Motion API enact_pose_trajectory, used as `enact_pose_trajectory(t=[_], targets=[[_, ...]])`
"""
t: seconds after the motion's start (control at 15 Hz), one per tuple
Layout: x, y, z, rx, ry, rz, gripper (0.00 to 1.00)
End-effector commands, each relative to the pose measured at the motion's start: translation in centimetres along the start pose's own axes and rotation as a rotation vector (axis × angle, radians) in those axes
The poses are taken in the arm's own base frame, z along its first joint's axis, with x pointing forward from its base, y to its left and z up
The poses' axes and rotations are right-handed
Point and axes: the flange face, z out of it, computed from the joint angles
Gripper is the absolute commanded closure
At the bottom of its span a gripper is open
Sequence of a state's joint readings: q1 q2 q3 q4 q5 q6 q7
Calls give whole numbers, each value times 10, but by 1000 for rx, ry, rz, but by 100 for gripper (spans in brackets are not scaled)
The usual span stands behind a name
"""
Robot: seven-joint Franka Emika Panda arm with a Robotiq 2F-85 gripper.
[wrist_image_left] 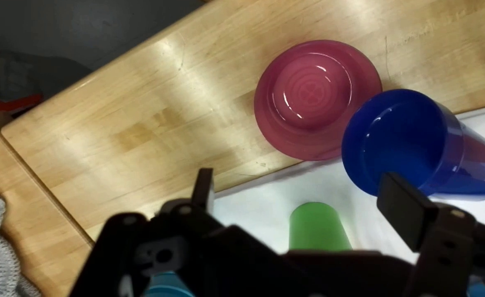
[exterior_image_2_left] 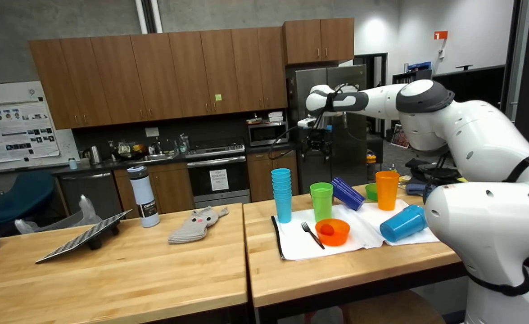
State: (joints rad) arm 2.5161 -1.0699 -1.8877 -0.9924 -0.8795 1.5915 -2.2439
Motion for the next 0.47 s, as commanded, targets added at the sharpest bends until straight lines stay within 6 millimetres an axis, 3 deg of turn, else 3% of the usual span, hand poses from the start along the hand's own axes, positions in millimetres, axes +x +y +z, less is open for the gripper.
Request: enact_pose_trajectory(t=[0.0,0.4], targets=[[1,-1,-6,10,23,17,0],[1,-3,-1,17,13,2,0]])
